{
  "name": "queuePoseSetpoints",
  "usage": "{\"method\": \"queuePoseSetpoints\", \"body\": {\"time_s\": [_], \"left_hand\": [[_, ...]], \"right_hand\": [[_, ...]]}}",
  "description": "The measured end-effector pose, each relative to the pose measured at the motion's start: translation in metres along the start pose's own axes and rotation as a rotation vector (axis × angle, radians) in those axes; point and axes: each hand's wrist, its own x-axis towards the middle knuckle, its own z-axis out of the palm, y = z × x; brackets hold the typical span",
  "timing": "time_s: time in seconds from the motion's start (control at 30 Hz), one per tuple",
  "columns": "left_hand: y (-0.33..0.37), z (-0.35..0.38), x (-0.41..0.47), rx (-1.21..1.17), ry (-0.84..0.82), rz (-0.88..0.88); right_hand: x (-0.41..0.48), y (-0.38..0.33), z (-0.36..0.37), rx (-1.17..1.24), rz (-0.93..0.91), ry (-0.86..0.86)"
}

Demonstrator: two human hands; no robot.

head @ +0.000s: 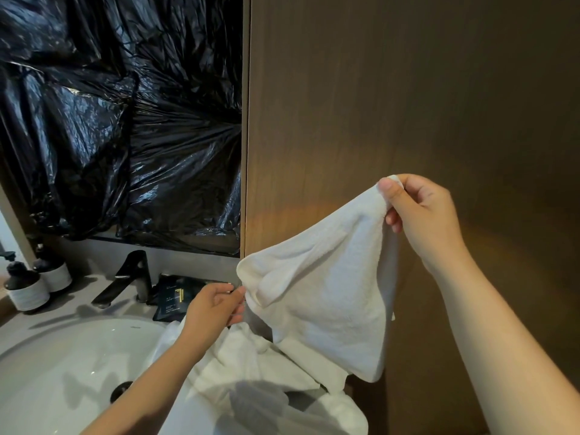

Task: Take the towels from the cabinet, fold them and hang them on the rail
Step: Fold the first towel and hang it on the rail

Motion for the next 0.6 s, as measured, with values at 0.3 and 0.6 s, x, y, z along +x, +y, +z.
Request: {"method": "queuePoseSetpoints", "body": {"time_s": [0.3,0.6], "left_hand": [[0.012,0.022,0.006,-0.031,0.013,-0.070],[0.010,0.024,0.021,0.088,-0.018,-0.075]], "right_hand": [[-0.002,-0.001,-0.002,0.021,-0.006,0.000],[-0.005,0.003,-0.004,0.024,-0.012,0.001]]}}
